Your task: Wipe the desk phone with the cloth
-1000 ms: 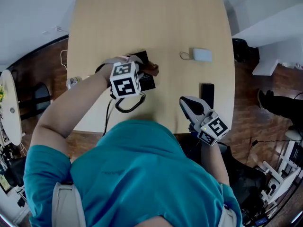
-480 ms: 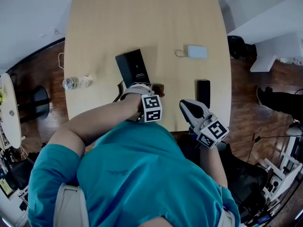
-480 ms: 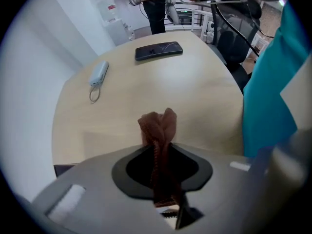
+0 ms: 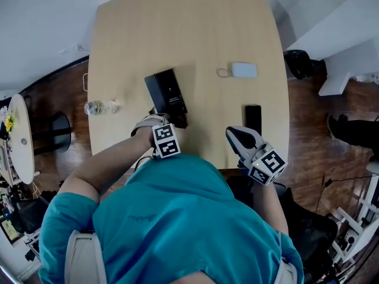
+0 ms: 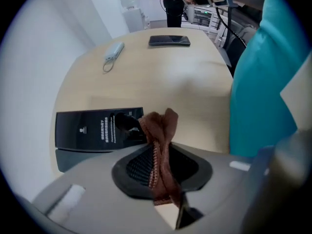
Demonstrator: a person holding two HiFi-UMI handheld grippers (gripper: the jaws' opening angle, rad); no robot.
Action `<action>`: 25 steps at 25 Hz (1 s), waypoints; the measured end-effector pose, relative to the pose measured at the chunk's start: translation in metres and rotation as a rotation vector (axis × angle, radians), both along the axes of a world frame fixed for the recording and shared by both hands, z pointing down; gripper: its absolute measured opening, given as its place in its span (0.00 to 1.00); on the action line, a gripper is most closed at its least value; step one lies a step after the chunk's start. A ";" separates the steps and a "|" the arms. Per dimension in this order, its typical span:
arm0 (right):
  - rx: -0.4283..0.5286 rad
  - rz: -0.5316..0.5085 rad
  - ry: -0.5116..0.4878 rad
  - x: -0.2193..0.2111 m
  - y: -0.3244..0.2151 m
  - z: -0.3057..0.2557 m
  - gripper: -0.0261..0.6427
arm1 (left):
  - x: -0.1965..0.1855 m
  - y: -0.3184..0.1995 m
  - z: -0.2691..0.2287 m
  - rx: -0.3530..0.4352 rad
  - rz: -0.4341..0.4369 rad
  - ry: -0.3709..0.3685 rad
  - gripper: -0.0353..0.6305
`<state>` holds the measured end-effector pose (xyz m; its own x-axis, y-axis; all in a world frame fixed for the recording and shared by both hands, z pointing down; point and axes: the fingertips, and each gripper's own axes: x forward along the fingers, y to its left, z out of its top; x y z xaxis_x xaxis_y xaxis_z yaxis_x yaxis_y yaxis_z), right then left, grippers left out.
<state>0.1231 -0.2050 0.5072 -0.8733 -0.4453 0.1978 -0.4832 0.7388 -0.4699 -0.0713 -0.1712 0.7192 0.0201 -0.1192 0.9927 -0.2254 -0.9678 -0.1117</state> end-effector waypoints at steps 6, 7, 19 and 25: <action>0.027 -0.090 -0.005 0.008 -0.004 -0.011 0.04 | 0.063 0.007 -0.082 -0.060 -0.298 0.405 0.19; 0.030 -0.103 -0.001 0.006 -0.004 -0.013 0.04 | 0.068 0.010 -0.103 -0.076 -0.351 0.506 0.19; 0.173 -0.233 0.045 -0.104 0.060 -0.075 0.04 | -0.063 0.080 -0.260 0.165 -0.599 1.083 0.19; 0.125 -0.219 0.003 -0.182 0.164 -0.094 0.04 | -0.138 0.192 -0.292 0.133 -0.518 1.290 0.19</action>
